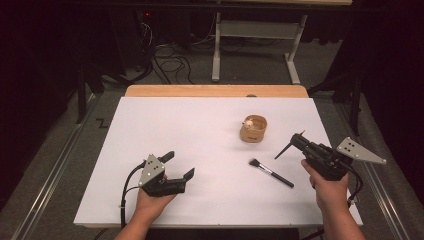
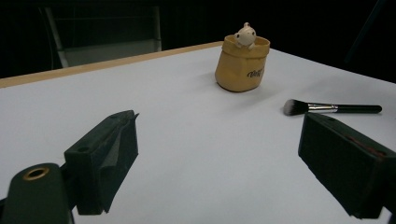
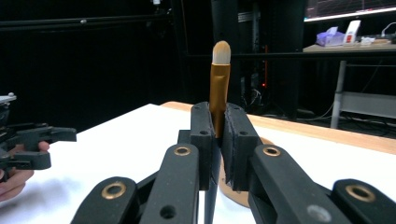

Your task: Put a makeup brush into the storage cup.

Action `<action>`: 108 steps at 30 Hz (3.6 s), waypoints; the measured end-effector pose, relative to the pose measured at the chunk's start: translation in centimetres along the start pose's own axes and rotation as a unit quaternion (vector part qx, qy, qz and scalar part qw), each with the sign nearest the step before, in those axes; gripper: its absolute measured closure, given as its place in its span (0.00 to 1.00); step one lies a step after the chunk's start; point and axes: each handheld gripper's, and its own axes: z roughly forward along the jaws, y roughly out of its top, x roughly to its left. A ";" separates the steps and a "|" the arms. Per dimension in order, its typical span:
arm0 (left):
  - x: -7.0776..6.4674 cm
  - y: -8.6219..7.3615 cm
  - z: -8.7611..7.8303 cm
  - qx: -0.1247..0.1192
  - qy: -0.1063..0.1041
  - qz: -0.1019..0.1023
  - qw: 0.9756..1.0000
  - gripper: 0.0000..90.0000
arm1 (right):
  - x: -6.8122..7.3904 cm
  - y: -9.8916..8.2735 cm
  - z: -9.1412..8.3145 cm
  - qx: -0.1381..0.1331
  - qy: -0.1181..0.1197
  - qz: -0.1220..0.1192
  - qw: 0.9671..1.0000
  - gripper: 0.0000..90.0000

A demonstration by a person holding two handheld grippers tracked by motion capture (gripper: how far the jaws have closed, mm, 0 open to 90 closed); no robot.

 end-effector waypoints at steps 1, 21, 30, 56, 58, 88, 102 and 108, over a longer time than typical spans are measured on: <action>0.0 0.0 0.0 0.001 0.000 0.001 1.000 0.14 | -0.1 0.0 -0.1 -0.002 -0.002 -0.001 1.000 0.95; 0.1 0.0 -0.1 0.004 0.004 0.004 1.000 0.13 | -0.8 0.7 1.3 -0.016 -0.038 -0.012 0.999 0.95; 0.1 0.1 -0.4 0.003 0.004 0.006 1.000 0.10 | -1.6 2.1 3.8 -0.016 -0.051 -0.020 0.998 0.94; 0.2 0.1 -0.2 0.012 0.008 0.006 1.000 0.00 | -2.3 3.2 9.9 0.009 -0.063 -0.025 0.998 0.94; 0.1 0.2 -0.3 0.012 0.007 0.009 1.000 0.00 | -2.3 3.2 10.4 0.012 -0.065 -0.022 0.998 0.95; 0.2 0.3 -0.5 0.008 0.006 0.012 1.000 0.00 | -3.9 2.6 14.2 0.049 -0.088 -0.013 0.995 0.94; 0.1 0.3 -0.6 0.009 0.004 0.014 1.000 0.00 | -4.0 1.2 15.0 0.068 -0.093 -0.007 0.993 0.94; 0.1 0.3 -0.6 0.009 0.005 0.015 1.000 0.00 | -4.1 0.7 15.3 0.077 -0.097 -0.002 0.992 0.94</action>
